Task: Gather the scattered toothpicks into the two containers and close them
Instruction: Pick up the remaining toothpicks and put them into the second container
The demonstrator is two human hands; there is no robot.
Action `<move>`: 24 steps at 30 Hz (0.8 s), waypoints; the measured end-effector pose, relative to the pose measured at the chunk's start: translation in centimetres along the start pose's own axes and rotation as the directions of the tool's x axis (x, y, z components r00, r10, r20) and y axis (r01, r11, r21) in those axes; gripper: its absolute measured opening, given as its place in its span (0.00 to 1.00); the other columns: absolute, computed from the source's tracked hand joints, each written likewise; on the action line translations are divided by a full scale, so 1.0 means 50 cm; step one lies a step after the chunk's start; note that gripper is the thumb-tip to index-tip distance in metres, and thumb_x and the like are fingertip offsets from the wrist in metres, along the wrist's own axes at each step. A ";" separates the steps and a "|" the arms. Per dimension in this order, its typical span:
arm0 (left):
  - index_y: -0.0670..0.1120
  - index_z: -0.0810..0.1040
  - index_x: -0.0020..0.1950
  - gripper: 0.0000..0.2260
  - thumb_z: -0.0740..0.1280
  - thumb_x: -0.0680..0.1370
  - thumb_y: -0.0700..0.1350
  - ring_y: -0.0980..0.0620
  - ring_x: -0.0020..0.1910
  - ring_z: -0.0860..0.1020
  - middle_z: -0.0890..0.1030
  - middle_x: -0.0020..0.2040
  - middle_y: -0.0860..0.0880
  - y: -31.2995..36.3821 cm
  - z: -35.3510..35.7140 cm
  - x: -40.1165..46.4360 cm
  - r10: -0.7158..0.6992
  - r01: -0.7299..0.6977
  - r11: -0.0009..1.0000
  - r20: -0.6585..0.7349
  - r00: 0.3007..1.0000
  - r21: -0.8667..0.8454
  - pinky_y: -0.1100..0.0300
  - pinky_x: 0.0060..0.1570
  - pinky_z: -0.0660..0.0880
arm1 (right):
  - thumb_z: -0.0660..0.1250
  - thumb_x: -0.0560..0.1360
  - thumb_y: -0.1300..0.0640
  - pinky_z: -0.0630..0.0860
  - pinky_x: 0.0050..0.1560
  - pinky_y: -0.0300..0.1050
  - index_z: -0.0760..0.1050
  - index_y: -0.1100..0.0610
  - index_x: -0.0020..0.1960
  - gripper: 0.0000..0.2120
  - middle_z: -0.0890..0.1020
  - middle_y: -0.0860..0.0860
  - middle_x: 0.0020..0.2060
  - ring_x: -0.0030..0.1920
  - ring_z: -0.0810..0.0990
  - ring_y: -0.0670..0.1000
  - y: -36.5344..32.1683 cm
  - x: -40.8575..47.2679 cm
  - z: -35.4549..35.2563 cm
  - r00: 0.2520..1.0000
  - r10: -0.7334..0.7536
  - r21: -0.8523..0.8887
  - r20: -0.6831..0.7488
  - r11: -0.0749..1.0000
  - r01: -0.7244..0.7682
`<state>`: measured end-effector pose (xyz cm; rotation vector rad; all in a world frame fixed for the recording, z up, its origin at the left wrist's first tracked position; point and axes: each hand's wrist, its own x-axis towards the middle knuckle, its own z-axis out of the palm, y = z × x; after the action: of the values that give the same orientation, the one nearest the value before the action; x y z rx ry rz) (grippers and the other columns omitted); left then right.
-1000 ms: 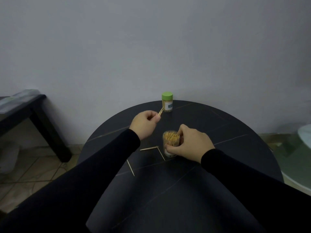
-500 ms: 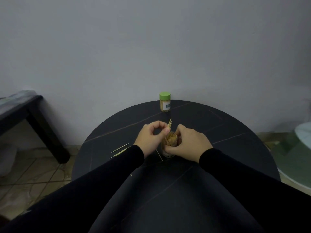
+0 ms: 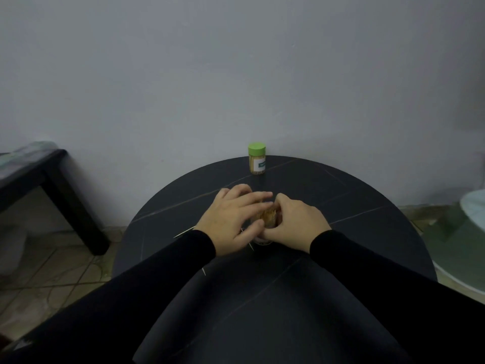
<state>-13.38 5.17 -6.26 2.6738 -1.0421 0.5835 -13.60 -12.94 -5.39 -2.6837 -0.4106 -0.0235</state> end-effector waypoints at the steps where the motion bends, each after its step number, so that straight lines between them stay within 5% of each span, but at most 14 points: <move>1: 0.52 0.73 0.69 0.22 0.53 0.78 0.55 0.51 0.66 0.65 0.71 0.70 0.56 -0.001 0.001 0.000 0.002 -0.002 1.000 0.014 1.000 0.025 0.52 0.58 0.63 | 0.68 0.68 0.35 0.69 0.42 0.41 0.66 0.48 0.51 0.22 0.74 0.43 0.39 0.38 0.73 0.41 0.000 0.000 0.000 1.000 0.001 0.001 0.009 1.000 -0.001; 7: 0.52 0.70 0.71 0.22 0.55 0.79 0.57 0.51 0.68 0.68 0.80 0.61 0.52 -0.022 -0.007 -0.010 0.013 -0.013 0.999 0.000 1.000 0.047 0.48 0.60 0.64 | 0.68 0.67 0.32 0.69 0.36 0.39 0.67 0.49 0.49 0.24 0.77 0.44 0.40 0.38 0.75 0.41 0.001 -0.001 0.002 1.000 -0.001 0.011 -0.014 1.000 0.001; 13: 0.58 0.72 0.69 0.23 0.52 0.78 0.64 0.51 0.75 0.57 0.64 0.75 0.56 -0.035 -0.006 -0.023 0.000 -0.002 0.999 0.072 0.997 0.034 0.47 0.65 0.58 | 0.69 0.67 0.32 0.68 0.34 0.38 0.66 0.49 0.49 0.24 0.76 0.44 0.39 0.37 0.74 0.40 0.001 0.000 0.001 1.000 0.006 -0.004 -0.005 1.000 -0.006; 16: 0.58 0.66 0.72 0.25 0.50 0.78 0.64 0.54 0.73 0.58 0.64 0.74 0.58 -0.036 -0.022 -0.031 -0.114 0.117 0.990 0.037 0.993 -0.079 0.51 0.66 0.57 | 0.68 0.67 0.32 0.70 0.35 0.39 0.67 0.49 0.49 0.24 0.77 0.44 0.40 0.38 0.75 0.41 0.000 -0.001 0.001 1.000 0.007 -0.004 -0.023 1.000 -0.007; 19: 0.57 0.70 0.69 0.22 0.57 0.77 0.62 0.54 0.66 0.66 0.71 0.67 0.54 -0.071 -0.049 -0.042 -0.246 0.261 0.956 0.114 0.963 -0.136 0.49 0.66 0.65 | 0.68 0.68 0.33 0.68 0.35 0.38 0.66 0.49 0.50 0.24 0.76 0.43 0.41 0.38 0.74 0.40 -0.002 -0.003 0.002 1.000 0.017 -0.016 -0.013 1.000 -0.018; 21: 0.57 0.70 0.68 0.24 0.67 0.74 0.60 0.54 0.64 0.68 0.70 0.66 0.53 -0.102 -0.073 -0.057 -0.358 0.401 0.914 0.339 0.870 -0.065 0.51 0.66 0.67 | 0.67 0.68 0.33 0.68 0.34 0.38 0.66 0.49 0.50 0.24 0.75 0.43 0.40 0.38 0.73 0.40 -0.004 -0.004 0.001 1.000 0.024 -0.020 -0.006 1.000 -0.024; 24: 0.50 0.65 0.73 0.37 0.73 0.68 0.61 0.50 0.67 0.70 0.69 0.68 0.49 -0.126 -0.096 -0.084 -0.541 0.537 0.821 0.560 0.627 0.192 0.56 0.67 0.67 | 0.66 0.68 0.31 0.70 0.37 0.39 0.66 0.49 0.51 0.25 0.75 0.42 0.39 0.38 0.74 0.41 -0.007 -0.002 0.004 1.000 0.022 -0.038 -0.003 0.999 -0.022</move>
<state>-13.24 13.87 -4.12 3.0199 -0.2460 -0.4123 -13.79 -12.57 -5.46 -2.7254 -0.3829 -0.0289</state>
